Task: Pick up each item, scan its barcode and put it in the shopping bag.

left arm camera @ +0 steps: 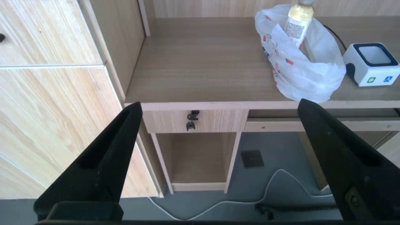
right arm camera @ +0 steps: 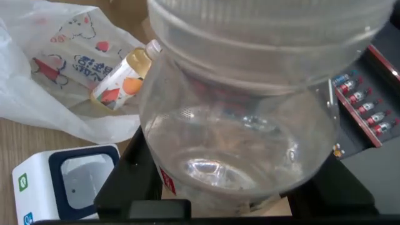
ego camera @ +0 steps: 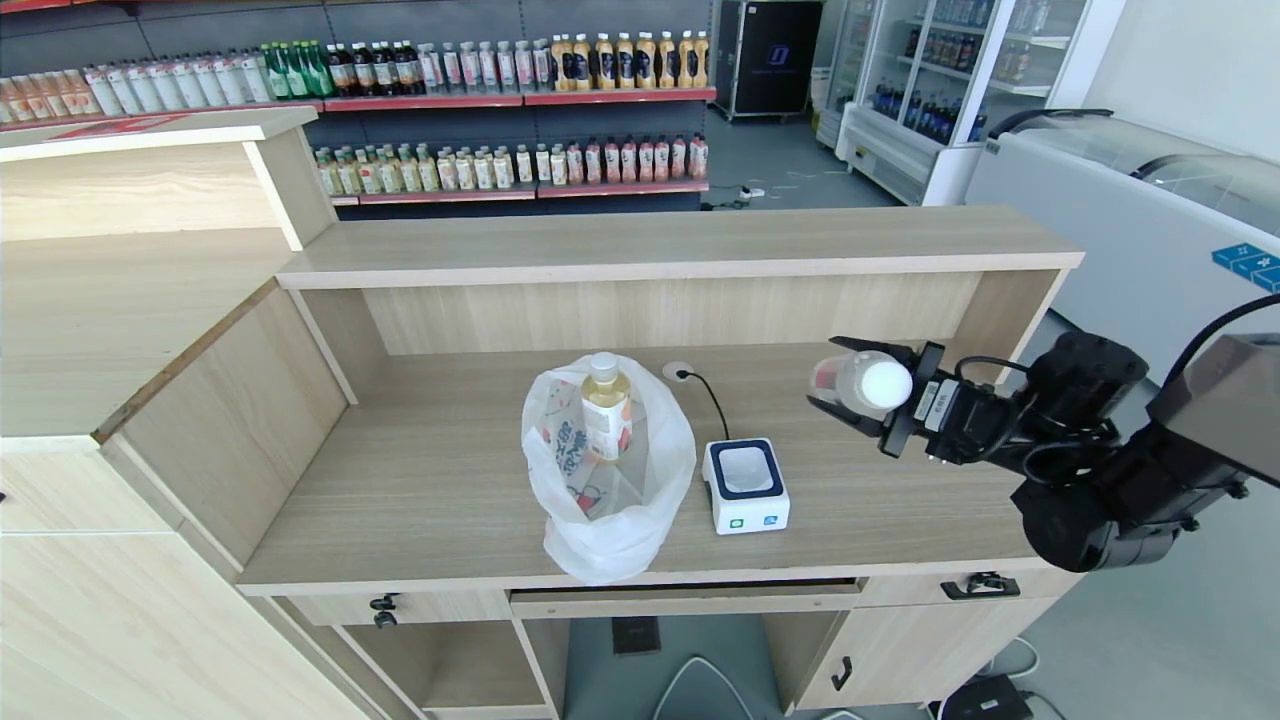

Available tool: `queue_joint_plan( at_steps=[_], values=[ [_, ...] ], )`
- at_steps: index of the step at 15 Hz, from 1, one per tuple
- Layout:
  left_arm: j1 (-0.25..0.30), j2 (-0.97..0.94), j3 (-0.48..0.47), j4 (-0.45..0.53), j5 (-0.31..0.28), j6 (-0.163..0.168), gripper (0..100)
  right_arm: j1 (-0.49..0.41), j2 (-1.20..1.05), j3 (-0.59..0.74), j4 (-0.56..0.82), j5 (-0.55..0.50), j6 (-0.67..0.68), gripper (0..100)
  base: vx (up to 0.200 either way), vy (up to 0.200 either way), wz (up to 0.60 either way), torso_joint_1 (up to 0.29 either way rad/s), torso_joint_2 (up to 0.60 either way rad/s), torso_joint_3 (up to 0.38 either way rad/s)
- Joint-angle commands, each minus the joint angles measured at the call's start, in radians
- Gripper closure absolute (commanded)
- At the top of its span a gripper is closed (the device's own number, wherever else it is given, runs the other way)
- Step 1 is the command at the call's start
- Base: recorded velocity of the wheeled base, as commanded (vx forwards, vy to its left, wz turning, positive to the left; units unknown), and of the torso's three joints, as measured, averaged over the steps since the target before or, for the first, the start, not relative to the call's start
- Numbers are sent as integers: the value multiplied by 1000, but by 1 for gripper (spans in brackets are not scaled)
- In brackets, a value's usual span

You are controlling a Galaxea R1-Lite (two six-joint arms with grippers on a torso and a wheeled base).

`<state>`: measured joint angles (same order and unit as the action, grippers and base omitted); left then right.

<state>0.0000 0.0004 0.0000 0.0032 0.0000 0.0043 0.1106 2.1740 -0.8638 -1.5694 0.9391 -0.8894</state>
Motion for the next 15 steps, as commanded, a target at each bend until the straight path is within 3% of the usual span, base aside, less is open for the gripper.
queue_joint_plan(
  at_steps=[1, 15],
  values=[
    [0, 0, 0, 0, 0, 0, 0, -5, 58, -7, -1, 1, 0, 100, 0, 0, 0, 0, 0, 0],
    [0, 0, 0, 0, 0, 0, 0, 30, 217, -142, -1, 38, 4, 100, 0, 0, 0, 0, 0, 0]
  ],
)
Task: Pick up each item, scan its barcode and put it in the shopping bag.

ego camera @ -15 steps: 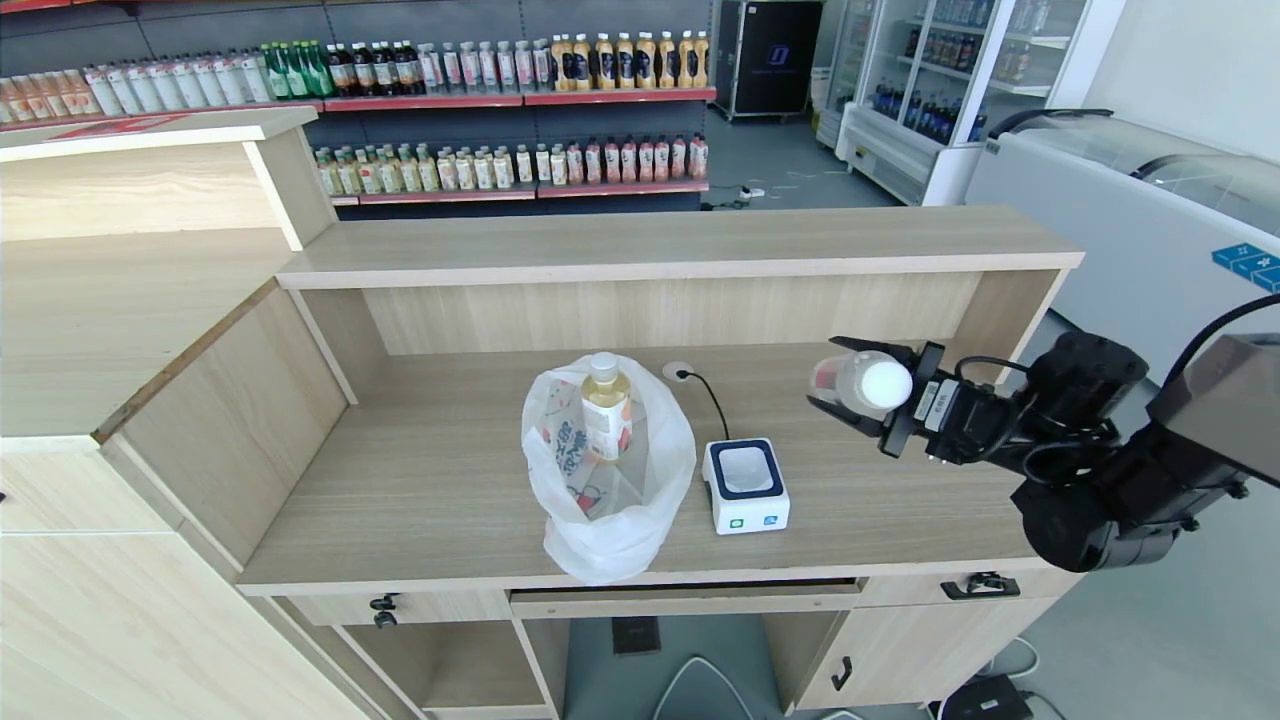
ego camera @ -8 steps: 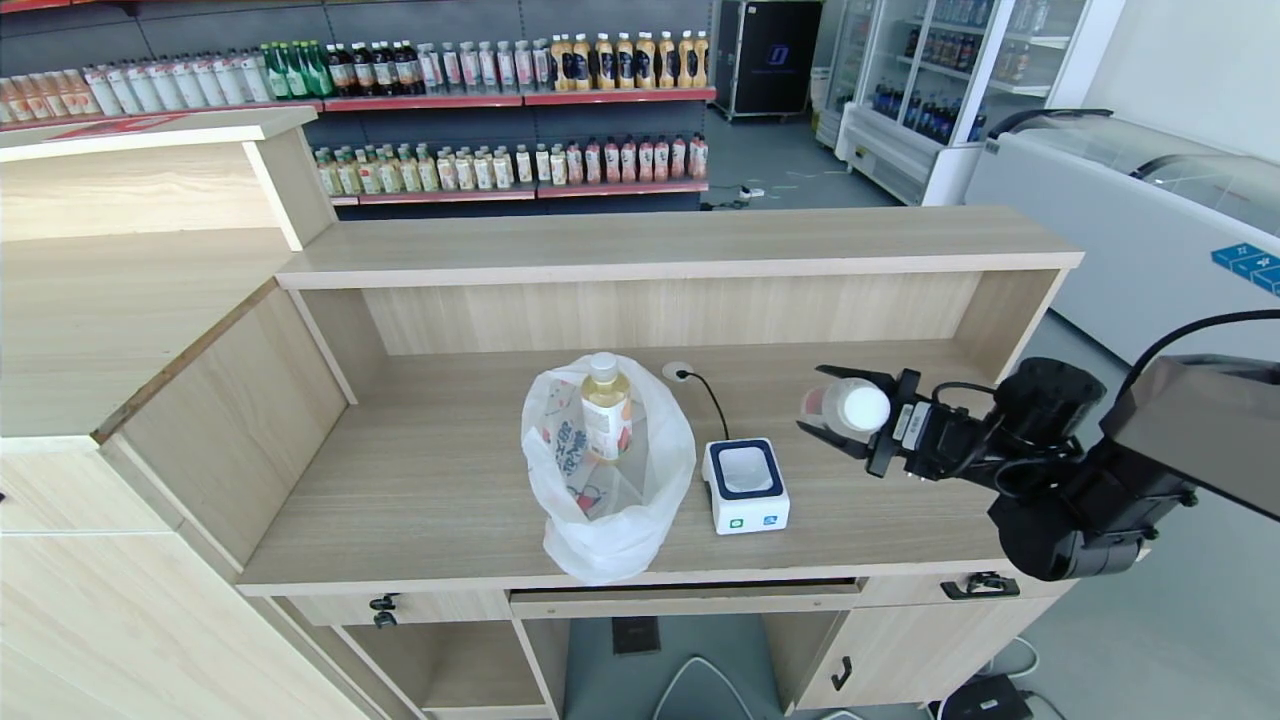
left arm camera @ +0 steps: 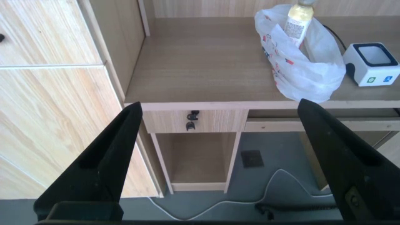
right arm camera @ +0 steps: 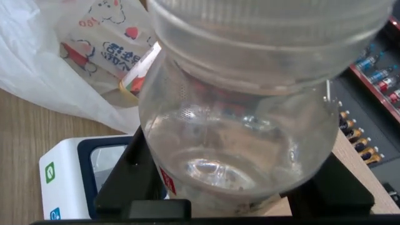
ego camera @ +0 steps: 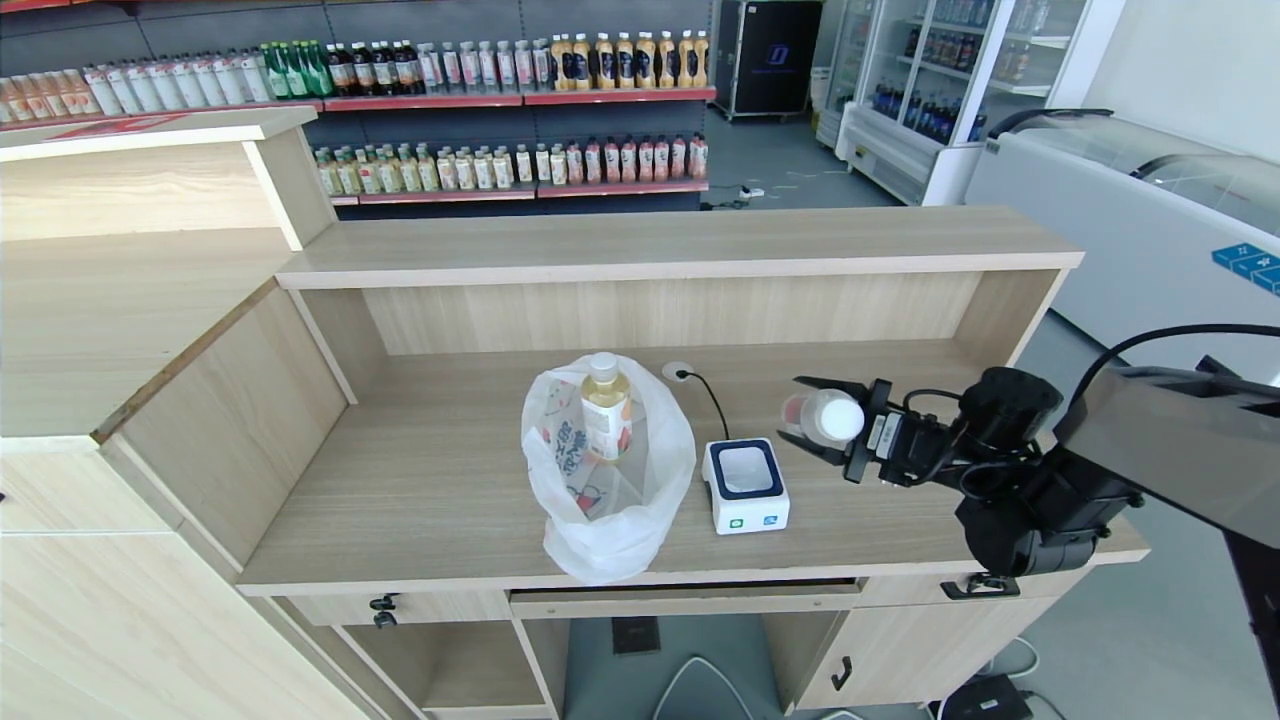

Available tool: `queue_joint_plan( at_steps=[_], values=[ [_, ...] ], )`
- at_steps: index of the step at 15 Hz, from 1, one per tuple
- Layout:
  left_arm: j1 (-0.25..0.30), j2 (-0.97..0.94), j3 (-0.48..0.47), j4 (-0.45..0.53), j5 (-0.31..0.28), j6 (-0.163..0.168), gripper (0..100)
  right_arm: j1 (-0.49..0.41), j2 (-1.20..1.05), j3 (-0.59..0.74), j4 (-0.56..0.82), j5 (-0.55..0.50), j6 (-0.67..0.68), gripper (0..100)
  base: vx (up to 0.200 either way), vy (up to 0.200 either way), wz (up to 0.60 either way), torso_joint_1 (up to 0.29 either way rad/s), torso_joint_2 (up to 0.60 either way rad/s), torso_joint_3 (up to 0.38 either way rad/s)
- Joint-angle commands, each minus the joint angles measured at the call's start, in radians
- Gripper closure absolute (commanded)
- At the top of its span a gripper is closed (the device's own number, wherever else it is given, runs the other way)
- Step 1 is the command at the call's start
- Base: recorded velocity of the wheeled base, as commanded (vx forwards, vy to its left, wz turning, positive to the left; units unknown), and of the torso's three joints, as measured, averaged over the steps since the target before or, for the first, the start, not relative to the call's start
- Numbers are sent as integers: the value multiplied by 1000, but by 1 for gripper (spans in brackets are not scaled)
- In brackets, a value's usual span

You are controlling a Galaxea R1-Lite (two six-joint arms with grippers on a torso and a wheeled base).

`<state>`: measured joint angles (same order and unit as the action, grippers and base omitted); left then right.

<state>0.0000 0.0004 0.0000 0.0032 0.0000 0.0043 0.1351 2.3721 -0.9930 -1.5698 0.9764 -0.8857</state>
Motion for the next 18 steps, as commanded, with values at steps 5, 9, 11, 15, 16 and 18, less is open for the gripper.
queue_joint_plan(
  at_steps=[5, 9, 11, 15, 16, 18],
  values=[
    [0, 0, 0, 0, 0, 0, 0, 15, 75, -75, -1, 1, 4, 100, 0, 0, 0, 0, 0, 0],
    [0, 0, 0, 0, 0, 0, 0, 24, 102, -130, -1, 1, 42, 100, 0, 0, 0, 0, 0, 0],
    [0, 0, 0, 0, 0, 0, 0, 32, 110, -148, -1, 1, 48, 100, 0, 0, 0, 0, 0, 0],
    [0, 0, 0, 0, 0, 0, 0, 34, 95, -128, -1, 1, 48, 100, 0, 0, 0, 0, 0, 0],
    [0, 0, 0, 0, 0, 0, 0, 31, 91, -108, -1, 1, 47, 100, 0, 0, 0, 0, 0, 0],
    [0, 0, 0, 0, 0, 0, 0, 31, 90, -96, -1, 1, 47, 100, 0, 0, 0, 0, 0, 0]
  ],
)
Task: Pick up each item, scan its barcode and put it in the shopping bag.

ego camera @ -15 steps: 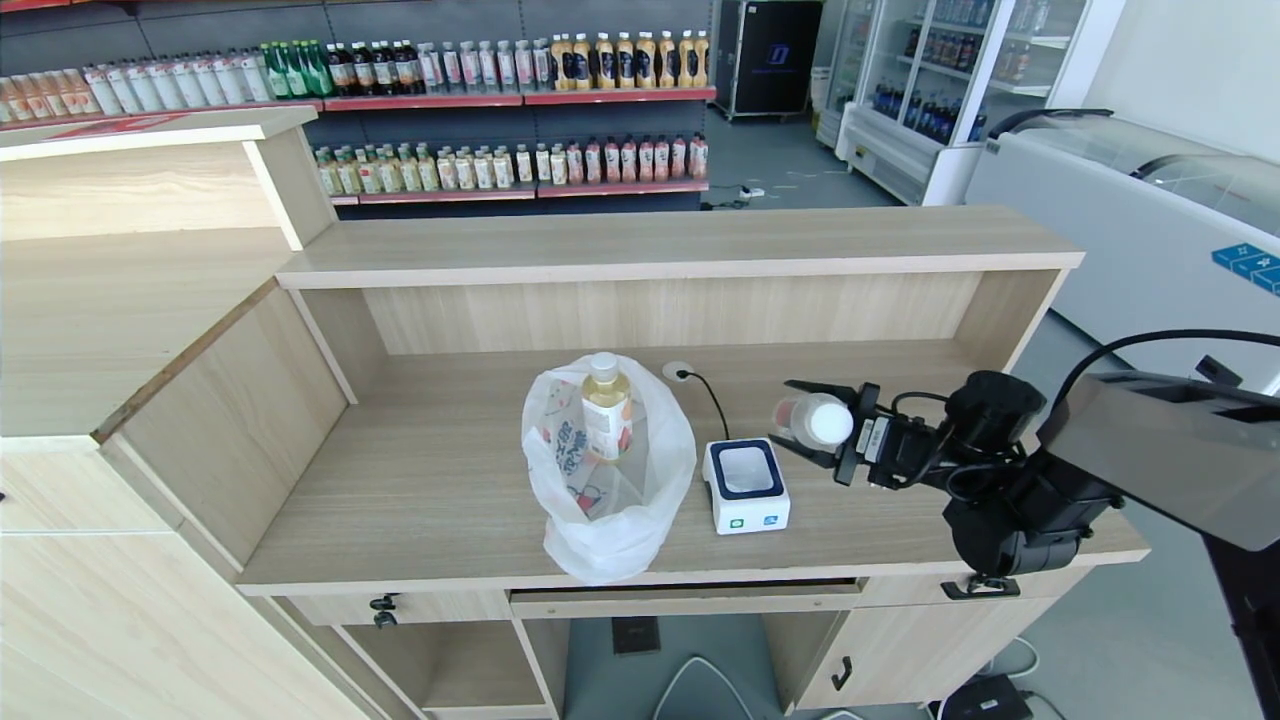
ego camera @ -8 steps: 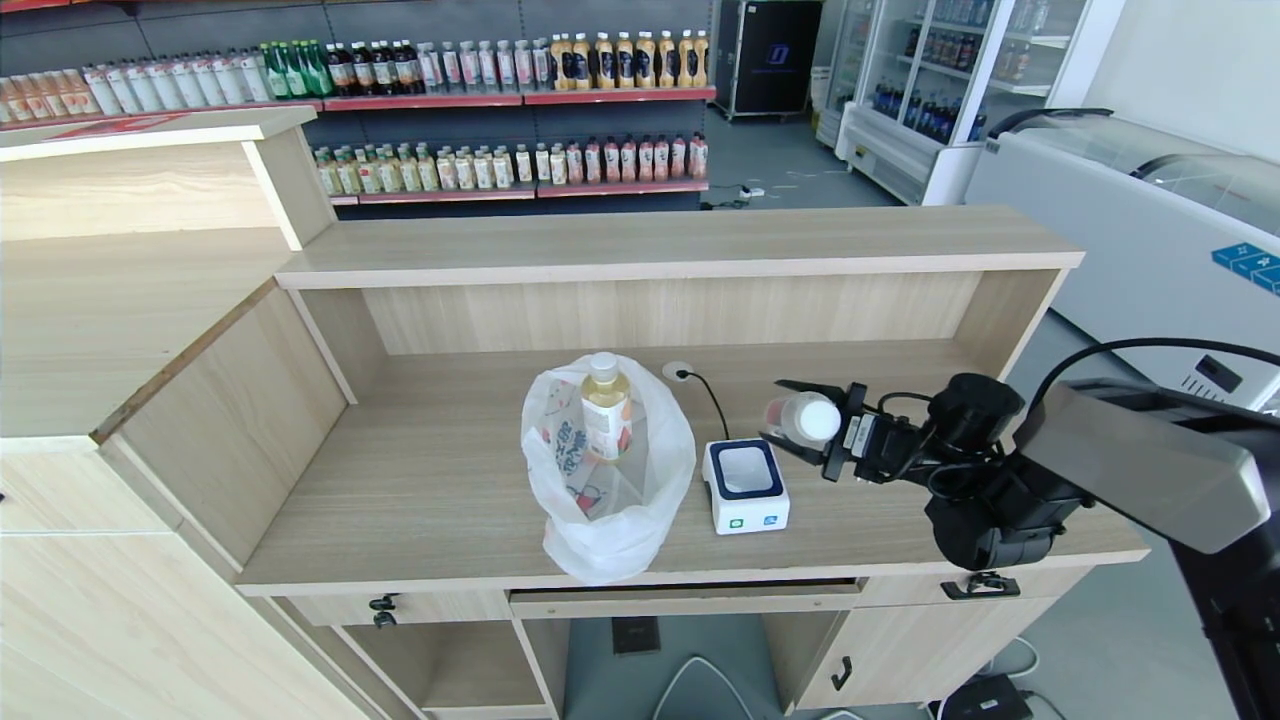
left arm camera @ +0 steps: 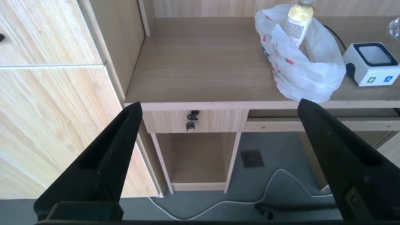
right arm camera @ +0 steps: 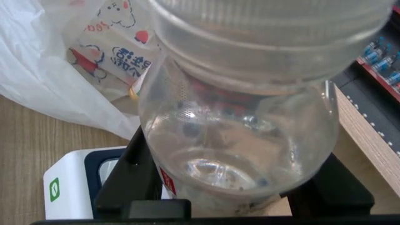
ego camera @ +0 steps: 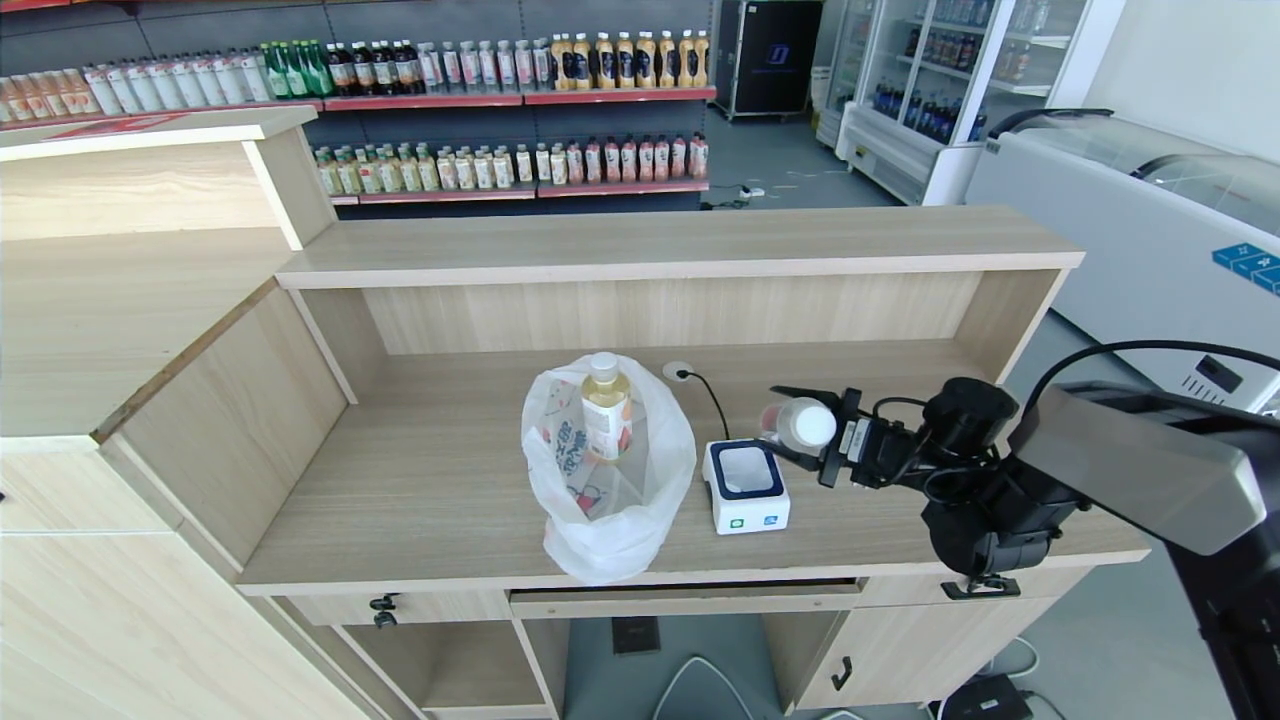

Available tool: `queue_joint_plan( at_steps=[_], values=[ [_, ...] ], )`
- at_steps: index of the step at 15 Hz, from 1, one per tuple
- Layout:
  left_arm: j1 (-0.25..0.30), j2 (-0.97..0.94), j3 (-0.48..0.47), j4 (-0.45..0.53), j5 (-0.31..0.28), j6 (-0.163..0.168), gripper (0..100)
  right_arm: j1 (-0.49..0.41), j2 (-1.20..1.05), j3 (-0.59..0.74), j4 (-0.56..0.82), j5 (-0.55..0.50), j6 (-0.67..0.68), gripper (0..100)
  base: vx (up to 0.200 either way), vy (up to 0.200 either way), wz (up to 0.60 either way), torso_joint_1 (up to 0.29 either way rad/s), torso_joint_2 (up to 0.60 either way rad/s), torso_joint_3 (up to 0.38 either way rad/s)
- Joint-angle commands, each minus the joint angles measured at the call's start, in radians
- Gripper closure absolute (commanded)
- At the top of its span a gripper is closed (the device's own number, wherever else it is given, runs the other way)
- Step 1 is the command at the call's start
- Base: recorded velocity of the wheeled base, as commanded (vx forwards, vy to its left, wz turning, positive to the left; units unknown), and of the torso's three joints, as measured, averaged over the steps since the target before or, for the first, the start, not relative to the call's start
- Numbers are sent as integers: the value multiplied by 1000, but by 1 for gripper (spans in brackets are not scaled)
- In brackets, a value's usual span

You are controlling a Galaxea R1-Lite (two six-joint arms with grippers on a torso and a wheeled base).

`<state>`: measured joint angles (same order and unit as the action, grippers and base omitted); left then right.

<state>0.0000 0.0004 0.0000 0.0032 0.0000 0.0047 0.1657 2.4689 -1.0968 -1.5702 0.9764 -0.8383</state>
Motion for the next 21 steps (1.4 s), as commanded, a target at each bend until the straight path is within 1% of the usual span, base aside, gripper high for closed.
queue_joint_plan(
  at_steps=[1, 7, 13, 18, 21],
  values=[
    [0, 0, 0, 0, 0, 0, 0, 0, -7, 12, -1, 1, -1, 100, 0, 0, 0, 0, 0, 0],
    [0, 0, 0, 0, 0, 0, 0, 14, 30, -26, -1, 1, 2, 100, 0, 0, 0, 0, 0, 0],
    [0, 0, 0, 0, 0, 0, 0, 63, 84, -127, -1, 1, 24, 100, 0, 0, 0, 0, 0, 0],
    [0, 0, 0, 0, 0, 0, 0, 66, 105, -140, -1, 1, 24, 100, 0, 0, 0, 0, 0, 0],
    [0, 0, 0, 0, 0, 0, 0, 67, 120, -173, -1, 1, 28, 100, 0, 0, 0, 0, 0, 0]
  ],
)
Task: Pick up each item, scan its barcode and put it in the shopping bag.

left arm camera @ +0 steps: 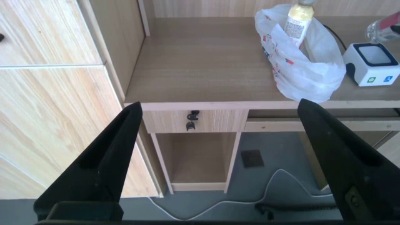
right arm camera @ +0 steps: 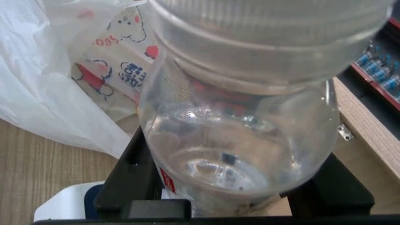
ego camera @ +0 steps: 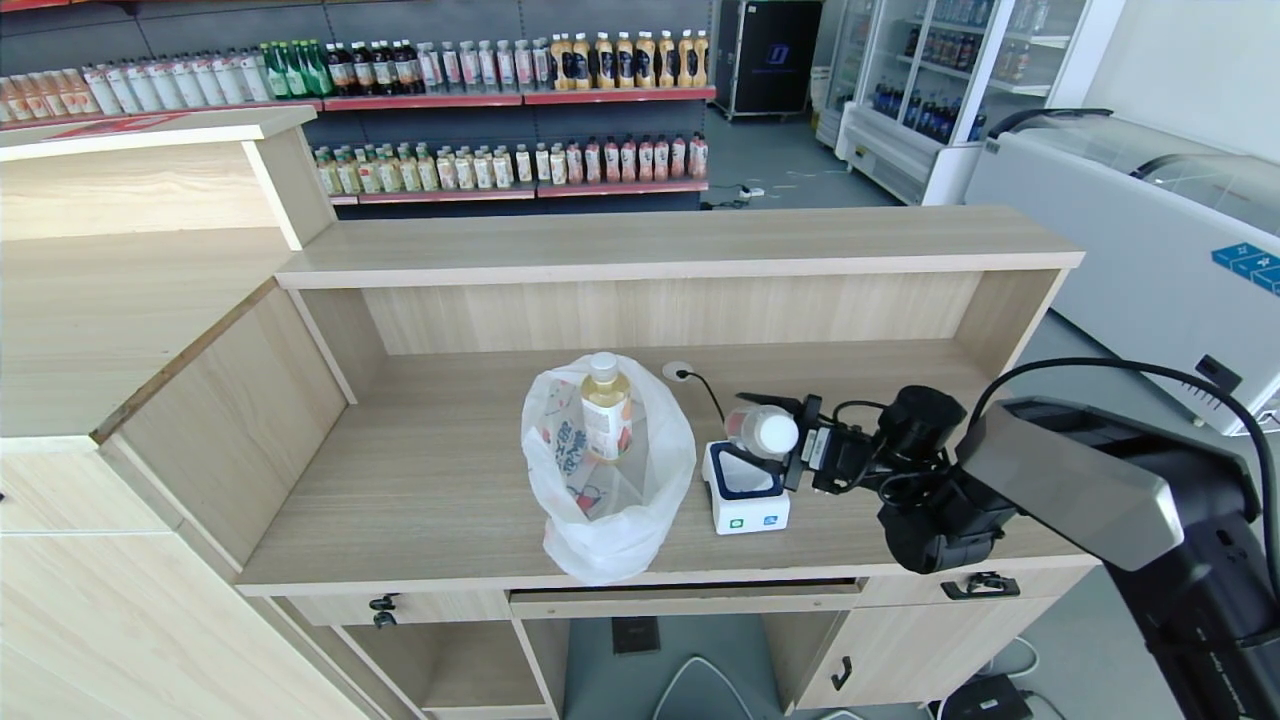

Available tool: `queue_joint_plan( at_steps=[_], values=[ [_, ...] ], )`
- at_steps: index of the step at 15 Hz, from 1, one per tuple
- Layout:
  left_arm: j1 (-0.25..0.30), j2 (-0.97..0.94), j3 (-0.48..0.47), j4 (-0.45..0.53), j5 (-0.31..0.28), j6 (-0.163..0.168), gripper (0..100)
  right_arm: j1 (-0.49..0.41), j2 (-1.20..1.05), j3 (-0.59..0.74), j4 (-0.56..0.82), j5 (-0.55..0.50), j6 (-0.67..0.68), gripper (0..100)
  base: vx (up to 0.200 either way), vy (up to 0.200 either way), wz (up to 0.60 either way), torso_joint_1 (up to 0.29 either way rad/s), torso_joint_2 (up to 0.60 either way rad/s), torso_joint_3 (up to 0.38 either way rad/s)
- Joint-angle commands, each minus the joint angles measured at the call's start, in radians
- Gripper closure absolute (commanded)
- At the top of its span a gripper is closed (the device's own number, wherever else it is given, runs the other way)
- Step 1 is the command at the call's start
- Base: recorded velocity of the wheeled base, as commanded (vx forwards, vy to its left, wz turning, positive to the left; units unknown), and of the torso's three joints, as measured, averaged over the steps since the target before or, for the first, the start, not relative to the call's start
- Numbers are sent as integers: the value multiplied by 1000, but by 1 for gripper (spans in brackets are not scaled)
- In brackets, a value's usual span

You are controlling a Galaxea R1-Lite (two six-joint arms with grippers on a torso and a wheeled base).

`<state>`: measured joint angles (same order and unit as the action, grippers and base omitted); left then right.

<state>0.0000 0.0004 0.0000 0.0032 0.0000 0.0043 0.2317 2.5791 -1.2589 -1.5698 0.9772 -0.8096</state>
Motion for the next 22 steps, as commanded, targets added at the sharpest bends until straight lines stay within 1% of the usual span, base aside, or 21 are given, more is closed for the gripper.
queue_joint_plan(
  at_steps=[1, 22],
  values=[
    [0, 0, 0, 0, 0, 0, 0, 1, 13, -16, -1, 0, 4, 100, 0, 0, 0, 0, 0, 0],
    [0, 0, 0, 0, 0, 0, 0, 17, 55, -82, -1, 0, 38, 100, 0, 0, 0, 0, 0, 0]
  ],
)
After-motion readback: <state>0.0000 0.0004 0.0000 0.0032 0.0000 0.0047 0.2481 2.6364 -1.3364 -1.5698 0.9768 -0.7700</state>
